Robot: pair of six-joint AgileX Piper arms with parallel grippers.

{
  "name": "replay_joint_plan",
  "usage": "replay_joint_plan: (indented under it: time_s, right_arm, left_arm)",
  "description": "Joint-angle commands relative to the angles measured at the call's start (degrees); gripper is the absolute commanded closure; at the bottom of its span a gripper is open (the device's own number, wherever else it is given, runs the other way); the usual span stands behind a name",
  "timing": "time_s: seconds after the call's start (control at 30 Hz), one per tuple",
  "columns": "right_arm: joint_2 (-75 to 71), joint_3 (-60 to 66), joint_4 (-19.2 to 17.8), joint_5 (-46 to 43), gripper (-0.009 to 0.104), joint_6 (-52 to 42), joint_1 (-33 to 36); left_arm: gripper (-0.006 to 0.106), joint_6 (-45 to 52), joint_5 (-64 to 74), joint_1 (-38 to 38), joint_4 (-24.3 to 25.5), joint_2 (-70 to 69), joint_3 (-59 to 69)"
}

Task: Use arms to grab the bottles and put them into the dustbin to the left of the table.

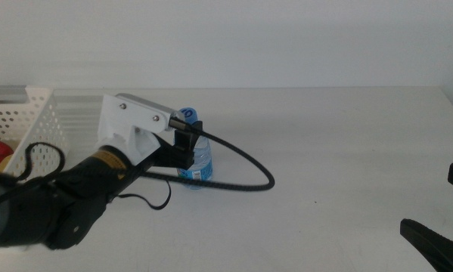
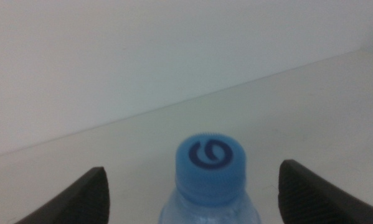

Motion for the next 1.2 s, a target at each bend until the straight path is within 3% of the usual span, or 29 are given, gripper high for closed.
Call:
replay_joint_plan:
  time_s: [0.0,0.37,0.8,0.97,1.17]
  right_arm:
    - [0.64,-1.57,-0.27,-4.64,0.028,-0.69,-0.23]
    - [0.64,-1.57,-0.27,-4.64,0.028,-0.69,-0.23]
    - [0.64,-1.57,-0.27,-4.64,0.028,-0.69,-0.23]
    - [0.64,-1.57,-0.27,-4.64,0.028,-0.69,-0.23]
    - [0.64,-1.57,-0.27,-4.59,0.028,-0.69,-0.23]
  left_arm:
    - [0.013,-1.71,-4.81,0.21,0.77,-0.25,-3.0]
    - [0.013,-3.82,-9.04,0.21,2.43,8.69,-6.91]
    - [0.015,-3.27,-19.54,0.16,-1.05,16.78,-6.91]
    - [0.037,-2.51,-19.75,0.16,-1.05,17.08,-6.91]
    - [0.093,-9.18,-19.75,0.16,1.13,17.08,-6.71]
